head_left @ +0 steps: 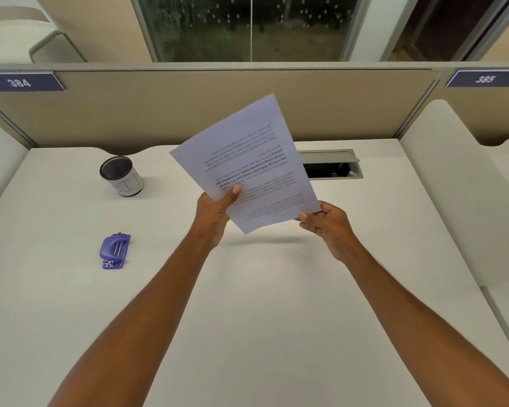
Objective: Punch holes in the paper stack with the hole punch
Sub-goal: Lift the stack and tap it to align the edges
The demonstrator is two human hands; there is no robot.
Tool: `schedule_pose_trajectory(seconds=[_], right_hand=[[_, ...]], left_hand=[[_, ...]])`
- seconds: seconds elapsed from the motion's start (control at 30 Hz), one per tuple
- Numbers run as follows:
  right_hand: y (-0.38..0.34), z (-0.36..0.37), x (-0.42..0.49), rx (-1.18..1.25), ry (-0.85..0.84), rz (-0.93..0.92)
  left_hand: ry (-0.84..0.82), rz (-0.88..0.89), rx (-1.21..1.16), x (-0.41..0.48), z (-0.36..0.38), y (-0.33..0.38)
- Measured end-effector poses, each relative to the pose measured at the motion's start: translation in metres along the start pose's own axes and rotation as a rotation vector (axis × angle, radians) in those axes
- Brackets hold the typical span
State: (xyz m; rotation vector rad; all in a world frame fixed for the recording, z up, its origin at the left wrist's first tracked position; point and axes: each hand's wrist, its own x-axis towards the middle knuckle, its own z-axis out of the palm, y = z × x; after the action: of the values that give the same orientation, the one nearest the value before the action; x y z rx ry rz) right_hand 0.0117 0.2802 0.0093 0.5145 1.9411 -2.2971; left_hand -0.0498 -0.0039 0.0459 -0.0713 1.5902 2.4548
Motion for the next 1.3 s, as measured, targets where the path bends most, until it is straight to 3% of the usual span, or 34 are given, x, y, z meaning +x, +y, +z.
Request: schedule_pose_trajectory(seconds=[0.17, 0.3, 0.47, 0.63, 0.77, 0.93, 1.07, 1.3], right_hand=[[-0.006, 0.019, -0.004, 0.317, -0.041, -0.015], [-0.014, 0.044, -0.005, 0.421, -0.040, -0.035], [-0.021, 0.049, -0.003, 0.410, 0.015, -0.045], [-0.030, 0.026, -0.002, 0.293, 0.045, -0.057], [-0.035, 0.005, -0.001, 0.187, 0.075, -0.051], [-0.044, -0.007, -0.001, 0.039, 0.051, -0.057], [-0.051, -0.007, 0.003, -0.040, 0.038, -0.084], [-0.042, -0.005, 0.006, -0.063, 0.081, -0.114]], left_hand=[[-0.008, -0.033, -0.170, -0.004, 0.015, -0.004], [-0.021, -0.031, -0.260, -0.005, 0.032, -0.018], [0.032, -0.050, -0.348, -0.009, 0.040, -0.020], [0.036, 0.021, -0.393, 0.002, 0.001, -0.001], [0.169, -0.013, -0.137, 0.005, -0.036, 0.016], [-0.012, -0.029, 0.316, 0.006, -0.053, 0.026], [-0.064, -0.027, 0.320, 0.007, -0.050, 0.027], [0.038, 0.051, 0.338, 0.003, -0.054, 0.007]])
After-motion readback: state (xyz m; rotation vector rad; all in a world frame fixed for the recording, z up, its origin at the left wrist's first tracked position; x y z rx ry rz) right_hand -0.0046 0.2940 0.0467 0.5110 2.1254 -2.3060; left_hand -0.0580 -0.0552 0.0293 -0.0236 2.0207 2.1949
